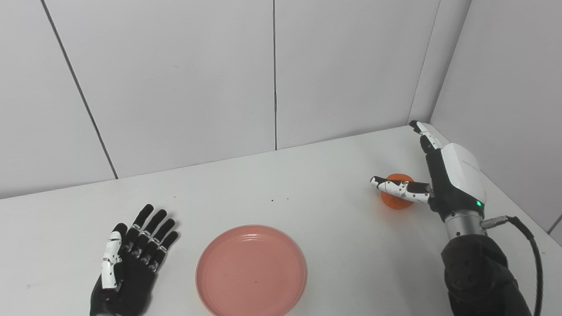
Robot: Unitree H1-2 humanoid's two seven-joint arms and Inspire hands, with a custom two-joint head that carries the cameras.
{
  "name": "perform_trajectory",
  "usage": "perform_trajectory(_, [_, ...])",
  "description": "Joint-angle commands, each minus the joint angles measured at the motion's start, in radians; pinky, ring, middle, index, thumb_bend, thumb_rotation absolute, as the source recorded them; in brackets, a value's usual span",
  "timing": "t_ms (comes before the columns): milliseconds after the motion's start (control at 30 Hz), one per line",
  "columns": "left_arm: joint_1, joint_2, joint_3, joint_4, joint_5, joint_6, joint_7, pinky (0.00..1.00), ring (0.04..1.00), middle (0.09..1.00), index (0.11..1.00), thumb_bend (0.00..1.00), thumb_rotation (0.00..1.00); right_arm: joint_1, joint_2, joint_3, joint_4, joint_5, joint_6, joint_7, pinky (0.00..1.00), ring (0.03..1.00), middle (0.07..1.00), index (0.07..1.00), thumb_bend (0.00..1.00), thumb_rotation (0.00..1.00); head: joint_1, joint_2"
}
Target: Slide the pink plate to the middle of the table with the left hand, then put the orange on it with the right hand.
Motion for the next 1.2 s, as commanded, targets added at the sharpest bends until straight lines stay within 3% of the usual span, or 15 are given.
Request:
perform_trajectory(0, [0.02,0.011,0.005,0.024,0.011,0.064,0.039,0.92,0.903,0.902,0.899,0.31,1.0,-0.023,-0.022,-0.002,-0.002,-0.003,-0.01,-0.024,0.76,0.859,0.9,0.905,1.0,0.44,0.0,0.003])
perform_trajectory(733, [0.026,0.019,0.011,-0.003,-0.007,0.1,0.049,0.92,0.903,0.904,0.899,0.32,1.0,-0.081,-0.036,0.013,0.194,0.046,0.007,-0.037,0.75,0.865,0.914,0.92,1.0,0.41,-0.006,0.02])
perform_trajectory(1167, [0.03,0.026,0.009,-0.011,-0.008,0.111,0.052,0.92,0.906,0.909,0.908,0.32,1.0,-0.116,-0.085,0.0,0.283,0.093,0.0,-0.077,0.75,0.859,0.904,0.914,1.0,0.41,-0.009,0.025])
